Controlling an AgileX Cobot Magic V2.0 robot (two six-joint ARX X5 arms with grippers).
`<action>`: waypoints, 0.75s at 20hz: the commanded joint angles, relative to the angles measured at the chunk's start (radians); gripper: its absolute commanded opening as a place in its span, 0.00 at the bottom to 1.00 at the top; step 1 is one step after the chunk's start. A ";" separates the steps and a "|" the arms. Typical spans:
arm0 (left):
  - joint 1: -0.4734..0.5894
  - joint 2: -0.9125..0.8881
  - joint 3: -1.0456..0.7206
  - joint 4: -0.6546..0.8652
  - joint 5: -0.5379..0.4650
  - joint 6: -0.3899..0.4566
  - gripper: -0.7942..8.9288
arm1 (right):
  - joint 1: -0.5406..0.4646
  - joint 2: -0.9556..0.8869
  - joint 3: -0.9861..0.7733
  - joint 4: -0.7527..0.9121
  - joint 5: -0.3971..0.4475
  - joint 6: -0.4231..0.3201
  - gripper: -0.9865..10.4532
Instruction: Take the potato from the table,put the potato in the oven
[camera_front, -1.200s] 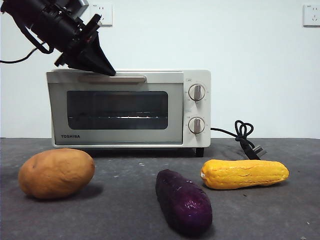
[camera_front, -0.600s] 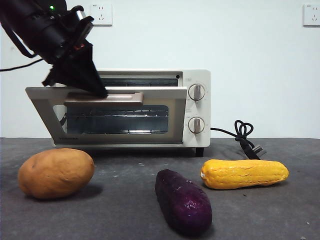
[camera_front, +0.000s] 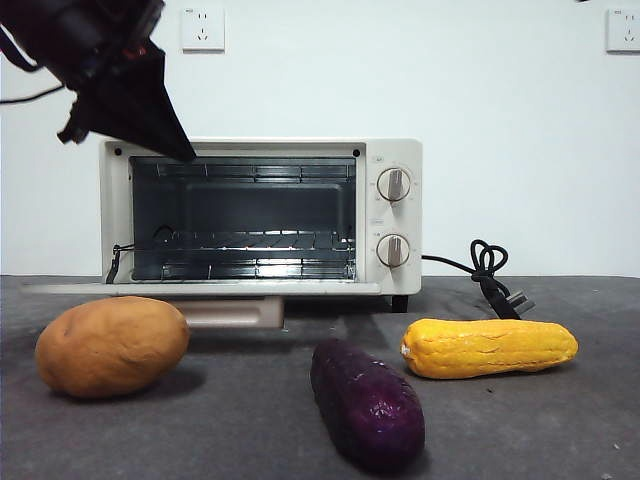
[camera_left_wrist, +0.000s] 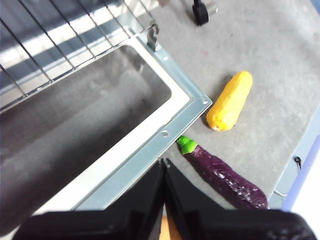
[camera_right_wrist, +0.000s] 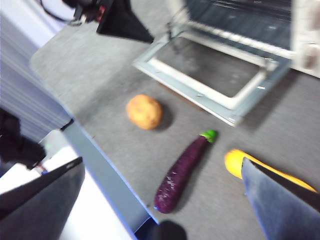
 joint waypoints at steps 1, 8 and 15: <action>0.002 -0.043 -0.010 -0.002 -0.005 0.010 0.07 | 0.069 0.042 0.003 0.050 0.003 -0.004 0.66; 0.002 -0.321 -0.010 -0.068 -0.290 -0.069 0.07 | 0.383 0.273 0.003 0.321 0.124 -0.036 0.66; 0.002 -0.632 -0.010 -0.253 -0.352 -0.104 0.07 | 0.589 0.578 0.003 0.569 0.243 -0.146 0.66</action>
